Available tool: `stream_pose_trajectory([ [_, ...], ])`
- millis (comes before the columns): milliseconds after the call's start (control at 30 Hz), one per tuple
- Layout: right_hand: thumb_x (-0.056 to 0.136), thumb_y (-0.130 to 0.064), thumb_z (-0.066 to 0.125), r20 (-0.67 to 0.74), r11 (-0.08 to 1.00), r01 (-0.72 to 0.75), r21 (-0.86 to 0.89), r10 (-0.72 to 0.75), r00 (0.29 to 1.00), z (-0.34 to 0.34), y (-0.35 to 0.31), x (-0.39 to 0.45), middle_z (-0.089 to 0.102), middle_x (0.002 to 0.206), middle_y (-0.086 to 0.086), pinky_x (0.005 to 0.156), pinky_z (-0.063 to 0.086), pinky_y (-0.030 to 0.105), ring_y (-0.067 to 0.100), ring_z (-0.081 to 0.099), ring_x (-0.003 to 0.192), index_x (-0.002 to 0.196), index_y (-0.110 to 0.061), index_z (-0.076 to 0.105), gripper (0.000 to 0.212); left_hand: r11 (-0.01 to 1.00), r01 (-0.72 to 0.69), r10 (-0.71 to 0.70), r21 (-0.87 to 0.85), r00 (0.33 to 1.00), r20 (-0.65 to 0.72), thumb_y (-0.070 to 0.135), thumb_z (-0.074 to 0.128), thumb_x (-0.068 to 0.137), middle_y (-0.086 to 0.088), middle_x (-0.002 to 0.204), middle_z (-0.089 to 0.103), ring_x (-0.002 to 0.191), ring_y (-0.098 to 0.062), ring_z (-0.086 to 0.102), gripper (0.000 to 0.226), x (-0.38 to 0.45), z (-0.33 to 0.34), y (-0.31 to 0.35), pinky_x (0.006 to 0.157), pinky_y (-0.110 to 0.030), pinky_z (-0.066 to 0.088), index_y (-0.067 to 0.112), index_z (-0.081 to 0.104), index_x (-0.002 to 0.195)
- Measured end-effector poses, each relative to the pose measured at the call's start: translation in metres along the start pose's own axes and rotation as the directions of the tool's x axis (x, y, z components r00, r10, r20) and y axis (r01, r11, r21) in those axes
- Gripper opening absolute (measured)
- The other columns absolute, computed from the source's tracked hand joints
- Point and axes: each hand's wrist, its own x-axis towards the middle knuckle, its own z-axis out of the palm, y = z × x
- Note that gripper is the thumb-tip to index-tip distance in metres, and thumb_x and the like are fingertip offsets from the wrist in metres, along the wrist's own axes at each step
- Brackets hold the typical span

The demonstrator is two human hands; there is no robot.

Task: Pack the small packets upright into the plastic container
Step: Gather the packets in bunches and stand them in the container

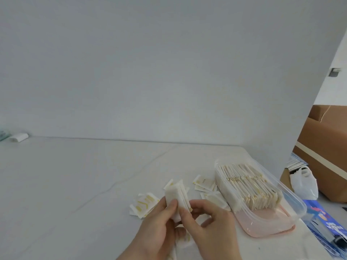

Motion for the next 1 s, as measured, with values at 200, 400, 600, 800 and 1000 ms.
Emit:
stream_pose_trajectory([
  [200,0.074,-0.048,0.075,0.017,0.89,0.313,-0.332,-0.326,0.945,-0.001,0.014,0.002,0.06,0.067,-0.029,0.052,0.043,0.016,-0.002,0.054,0.059,0.087,-0.041,0.075,0.015,0.95,-0.048,0.045,0.31,0.999,0.02,0.048,0.054,0.096,-0.004,0.097,0.074,0.105,-0.027,0.073,0.045,-0.014,0.001,0.015,0.099,-0.044,0.051,0.007,0.066,0.111],
  [400,0.085,-0.029,0.057,0.251,0.791,0.484,-0.375,-0.416,0.874,-0.018,0.014,0.005,0.067,0.097,-0.021,0.066,0.049,0.023,0.008,0.057,0.091,0.103,-0.026,0.076,0.026,0.968,-0.089,0.151,0.236,0.954,-0.259,0.023,0.065,0.094,0.0,0.074,0.045,0.066,-0.015,0.047,0.016,-0.006,-0.01,0.022,0.067,-0.034,0.037,0.018,0.052,0.085],
  [600,0.084,-0.05,0.046,0.541,0.606,0.431,-0.669,-0.001,0.841,-0.031,0.031,0.015,0.049,0.141,-0.016,0.106,0.037,0.032,0.013,0.039,0.133,0.135,-0.032,0.059,0.055,0.986,-0.156,0.167,0.061,0.926,-0.338,0.01,0.06,0.096,0.004,0.067,0.041,0.056,-0.014,0.041,0.013,-0.003,-0.014,0.027,0.056,-0.032,0.038,0.02,0.058,0.088],
  [800,0.08,-0.048,0.061,0.473,0.725,0.311,-0.615,0.023,0.881,-0.032,0.036,0.02,0.056,0.099,-0.02,0.087,0.039,0.023,0.005,0.047,0.101,0.099,-0.033,0.062,0.024,0.99,-0.136,0.142,0.042,0.95,-0.277,0.012,0.064,0.094,0.004,0.067,0.04,0.056,-0.013,0.036,0.015,-0.008,-0.006,0.023,0.056,-0.029,0.031,0.016,0.06,0.108],
  [1000,0.082,-0.02,0.079,0.109,0.963,0.05,-0.265,-0.021,0.994,-0.018,0.027,0.016,0.067,0.072,-0.014,0.061,0.042,0.015,0.009,0.057,0.069,0.077,-0.026,0.066,0.015,0.994,-0.01,0.039,0.106,0.963,-0.268,0.037,0.074,0.089,0.003,0.072,0.043,0.059,-0.012,0.04,0.027,-0.01,-0.001,0.012,0.057,-0.027,0.035,0.014,0.063,0.099],
])
